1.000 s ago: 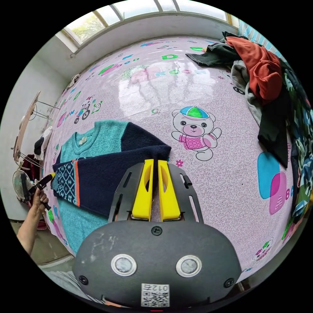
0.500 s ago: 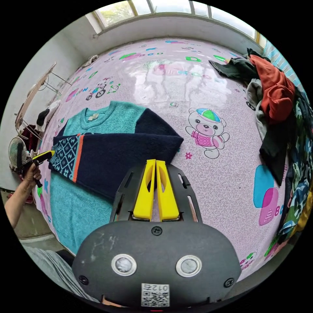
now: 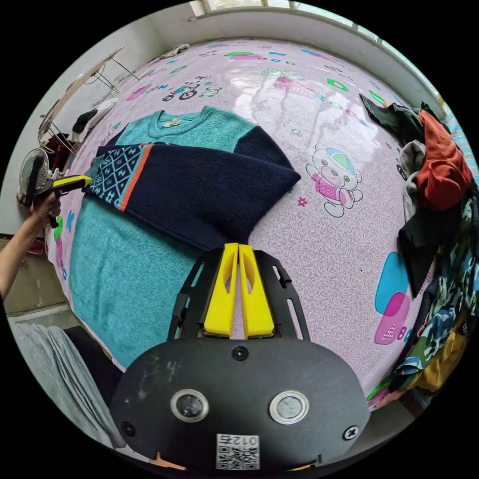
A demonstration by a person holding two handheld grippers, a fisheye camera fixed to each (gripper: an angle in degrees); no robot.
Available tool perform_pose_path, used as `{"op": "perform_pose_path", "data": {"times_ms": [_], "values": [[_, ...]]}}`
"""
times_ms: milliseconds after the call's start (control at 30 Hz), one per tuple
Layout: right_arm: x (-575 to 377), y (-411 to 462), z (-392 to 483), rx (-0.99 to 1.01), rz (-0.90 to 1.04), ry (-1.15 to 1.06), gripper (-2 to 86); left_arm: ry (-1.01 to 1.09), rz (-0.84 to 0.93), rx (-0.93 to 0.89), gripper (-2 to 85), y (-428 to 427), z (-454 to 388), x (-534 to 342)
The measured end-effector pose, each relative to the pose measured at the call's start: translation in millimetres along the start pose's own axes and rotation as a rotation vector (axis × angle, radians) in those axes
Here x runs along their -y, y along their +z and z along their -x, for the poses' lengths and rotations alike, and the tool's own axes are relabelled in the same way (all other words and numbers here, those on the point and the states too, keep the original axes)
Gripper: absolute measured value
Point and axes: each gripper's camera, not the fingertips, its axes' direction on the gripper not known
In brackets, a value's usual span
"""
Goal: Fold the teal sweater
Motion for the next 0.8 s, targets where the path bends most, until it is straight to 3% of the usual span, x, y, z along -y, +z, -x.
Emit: {"op": "perform_pose_path", "data": {"times_ms": [167,433,600,800], "values": [[1,-46,4,0.076,-0.003,0.088,-0.9,-0.023,0.027,0.004,-0.1,-7,10,-1],[-123,-98,24,0.464,0.023,0.284,0.6,-0.187,0.165,-0.376,0.7,7,49,-124],[-219,-119,47,0.65,0.061,0.412,5.3,-0.255,0.203,-0.485,2.0,12,61,-205],[-278,-139,84,0.737,0.105,0.467,7.3,-0.283,0.256,-0.584,3.6,35,56,-267]]}}
